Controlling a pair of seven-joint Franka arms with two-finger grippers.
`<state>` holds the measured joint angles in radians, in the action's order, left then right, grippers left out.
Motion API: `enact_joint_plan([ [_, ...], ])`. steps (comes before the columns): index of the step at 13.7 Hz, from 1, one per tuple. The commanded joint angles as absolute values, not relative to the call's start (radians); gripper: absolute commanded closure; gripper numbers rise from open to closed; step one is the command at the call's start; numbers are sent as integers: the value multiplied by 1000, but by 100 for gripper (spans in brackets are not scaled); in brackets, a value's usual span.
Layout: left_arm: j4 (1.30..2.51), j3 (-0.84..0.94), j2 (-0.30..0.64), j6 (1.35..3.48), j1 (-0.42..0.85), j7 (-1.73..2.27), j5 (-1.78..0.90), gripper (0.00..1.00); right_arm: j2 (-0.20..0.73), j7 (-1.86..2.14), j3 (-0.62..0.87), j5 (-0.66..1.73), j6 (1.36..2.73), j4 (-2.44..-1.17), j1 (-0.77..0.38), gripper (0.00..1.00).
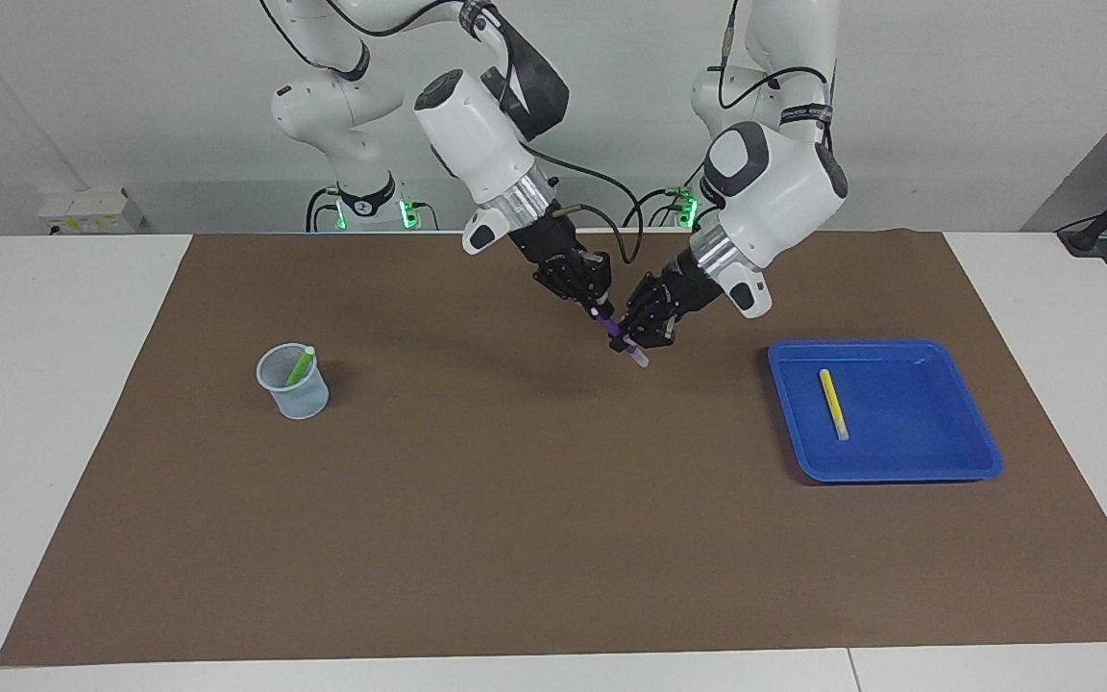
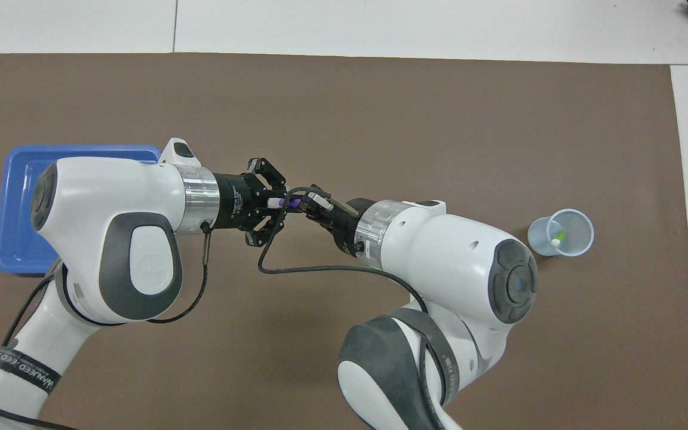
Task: Right arm passes pens to left for tray arrangement
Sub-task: 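Close the left gripper on the purple pen held by the right gripper, then carry the purple pen to the tray while the right gripper withdraws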
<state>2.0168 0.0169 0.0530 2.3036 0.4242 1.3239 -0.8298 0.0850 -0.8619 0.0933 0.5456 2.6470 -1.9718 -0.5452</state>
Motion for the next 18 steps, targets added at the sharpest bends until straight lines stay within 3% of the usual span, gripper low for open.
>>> enact_joint_plan([
  [1,2020,21,37,2249,417,1318,-844,100,86,-842,95,574,2654,-1968,-545,100],
  [3,2020,20,37,2238,417,1313,-839,100,86,-842,95,574,2652,-1968,-543,100],
  [4,2020,20,37,2232,417,1299,-838,100,86,-842,95,574,2652,-1968,-540,90],
  [5,2019,20,37,2226,417,1295,-838,100,86,-845,94,574,2645,-1968,-538,40],
  [6,2019,20,37,2226,417,1293,-838,100,83,-845,94,574,2642,-1968,-537,0],
  [8,2020,20,37,2224,417,1261,-835,100,74,-842,87,569,2600,-1962,-517,0],
  [15,1977,12,25,1962,302,846,-668,100,43,-390,84,464,2150,-1907,-252,0],
  [18,1921,12,38,1861,239,657,-513,100,19,-260,86,324,2015,-1920,-198,0],
])
